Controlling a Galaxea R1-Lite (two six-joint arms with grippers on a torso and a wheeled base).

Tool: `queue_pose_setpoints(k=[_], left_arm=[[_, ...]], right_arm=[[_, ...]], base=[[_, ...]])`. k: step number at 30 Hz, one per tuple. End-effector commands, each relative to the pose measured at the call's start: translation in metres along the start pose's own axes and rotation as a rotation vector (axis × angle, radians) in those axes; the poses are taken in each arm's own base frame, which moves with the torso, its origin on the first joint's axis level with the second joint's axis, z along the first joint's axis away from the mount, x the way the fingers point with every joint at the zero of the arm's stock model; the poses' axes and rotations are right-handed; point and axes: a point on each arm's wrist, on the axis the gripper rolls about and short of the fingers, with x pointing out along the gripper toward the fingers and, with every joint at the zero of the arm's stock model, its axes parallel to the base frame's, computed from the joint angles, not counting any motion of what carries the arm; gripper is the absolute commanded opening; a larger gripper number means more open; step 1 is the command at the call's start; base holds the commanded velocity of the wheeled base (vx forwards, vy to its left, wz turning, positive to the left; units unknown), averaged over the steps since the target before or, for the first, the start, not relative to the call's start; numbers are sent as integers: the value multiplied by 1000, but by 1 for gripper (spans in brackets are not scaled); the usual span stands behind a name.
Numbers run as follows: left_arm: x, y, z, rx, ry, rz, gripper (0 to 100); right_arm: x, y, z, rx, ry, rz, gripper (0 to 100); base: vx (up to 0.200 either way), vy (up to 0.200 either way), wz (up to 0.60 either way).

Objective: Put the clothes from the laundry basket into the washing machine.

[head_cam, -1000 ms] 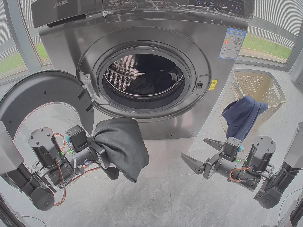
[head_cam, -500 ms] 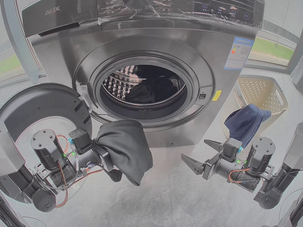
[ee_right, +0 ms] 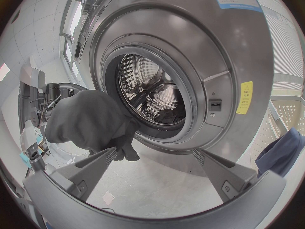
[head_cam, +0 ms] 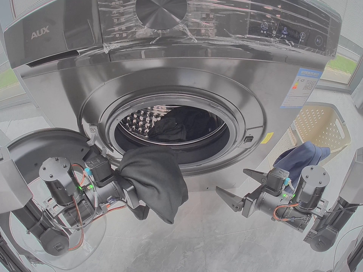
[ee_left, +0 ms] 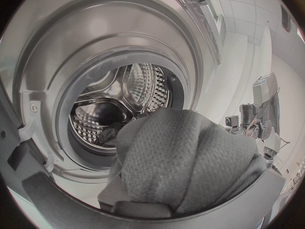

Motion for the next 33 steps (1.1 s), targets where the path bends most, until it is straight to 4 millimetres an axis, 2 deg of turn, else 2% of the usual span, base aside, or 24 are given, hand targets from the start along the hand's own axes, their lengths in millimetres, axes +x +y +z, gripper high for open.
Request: queue_pose_setpoints(k=[1, 6, 8, 9, 10, 15, 19, 25, 28, 33], left_arm=[[3, -1, -3, 0, 11, -7, 0], [14, -10, -10, -3, 23, -36, 0], [30, -13, -10, -15, 3, -27, 0], [30, -13, -10, -17, 2, -27, 0], [42, -14, -10, -15, -18, -32, 0], [75, -10, -16, -10, -44, -32, 0], [104, 0, -31, -13, -54, 12, 0], [141, 19, -40, -21, -103, 76, 0], [159, 26, -37, -20, -130, 126, 0], [176, 33, -29, -22, -137, 138, 0]], right_arm=[[0, 4, -1, 3, 2, 13, 100], [-1, 15, -1, 3, 3, 39, 100], [-2, 22, -1, 16, 0, 53, 100], [-2, 23, -1, 16, 0, 53, 100], [-2, 22, -1, 17, 3, 50, 100], [-3, 23, -4, 16, 16, 53, 100], [-4, 29, -6, 15, 25, 75, 100], [-5, 30, -4, 15, 20, 77, 100], [-5, 30, -5, 15, 23, 77, 100], [-4, 30, -7, 14, 29, 78, 100]], base=[[0, 0, 0], [0, 0, 0], [0, 0, 0], [0, 0, 0], [0, 0, 0], [0, 0, 0], [0, 0, 0], [0, 0, 0], [0, 0, 0], [0, 0, 0]])
